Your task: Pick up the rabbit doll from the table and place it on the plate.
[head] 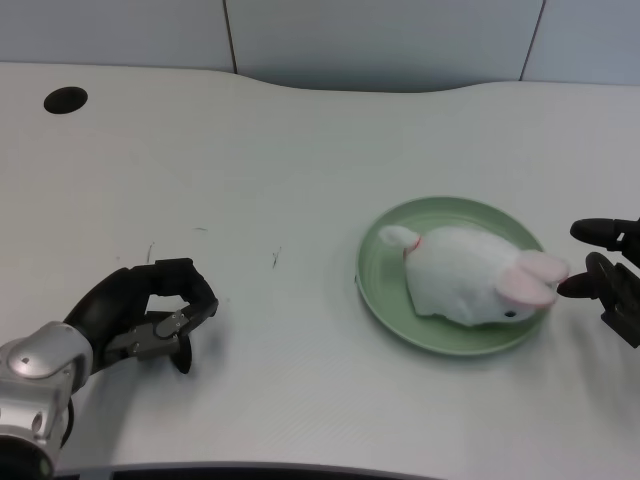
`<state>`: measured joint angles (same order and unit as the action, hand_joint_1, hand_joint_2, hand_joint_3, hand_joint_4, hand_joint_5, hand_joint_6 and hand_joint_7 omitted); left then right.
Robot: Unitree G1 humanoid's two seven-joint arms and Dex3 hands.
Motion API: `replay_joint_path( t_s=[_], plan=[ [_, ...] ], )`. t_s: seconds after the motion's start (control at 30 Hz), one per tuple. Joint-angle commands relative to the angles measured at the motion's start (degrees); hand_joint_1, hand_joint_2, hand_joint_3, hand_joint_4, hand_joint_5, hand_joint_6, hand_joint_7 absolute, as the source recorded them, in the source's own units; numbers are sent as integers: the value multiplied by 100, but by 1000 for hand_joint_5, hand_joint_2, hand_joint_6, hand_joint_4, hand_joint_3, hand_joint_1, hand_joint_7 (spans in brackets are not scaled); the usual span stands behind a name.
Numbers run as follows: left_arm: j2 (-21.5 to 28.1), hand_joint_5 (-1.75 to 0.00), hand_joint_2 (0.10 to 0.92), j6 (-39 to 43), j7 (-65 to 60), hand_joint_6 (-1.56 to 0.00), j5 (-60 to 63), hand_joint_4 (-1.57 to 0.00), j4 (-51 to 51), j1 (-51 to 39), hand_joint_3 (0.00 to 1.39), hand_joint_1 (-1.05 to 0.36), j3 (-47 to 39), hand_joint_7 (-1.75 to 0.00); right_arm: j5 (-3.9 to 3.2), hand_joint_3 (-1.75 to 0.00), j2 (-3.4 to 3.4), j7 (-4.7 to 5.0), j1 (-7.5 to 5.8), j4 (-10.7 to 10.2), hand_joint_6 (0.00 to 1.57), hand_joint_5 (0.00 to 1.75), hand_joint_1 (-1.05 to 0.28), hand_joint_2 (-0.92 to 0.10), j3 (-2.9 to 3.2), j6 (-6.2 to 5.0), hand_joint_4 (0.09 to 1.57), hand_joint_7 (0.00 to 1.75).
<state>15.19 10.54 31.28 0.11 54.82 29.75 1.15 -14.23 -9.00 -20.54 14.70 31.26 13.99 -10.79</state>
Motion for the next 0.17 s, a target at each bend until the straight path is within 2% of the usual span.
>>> replay_joint_path(
  t_s=[0.03, 0.17],
  plan=[
    [55, -1746, 921, -29, 29, -448, 107, -633, 162, -62, 508, -548, 67, -1746, -46, -451, -102, 54, 48, 55, 384, 1398, -321, -921, 86, -47, 343, 930],
    [43, -1746, 921, 11, 103, -460, 57, -640, 254, -17, 519, -538, 34, -1746, -79, -438, -99, 64, 53, 20, 382, 1390, -318, -921, 107, 22, 334, 920]
  ],
)
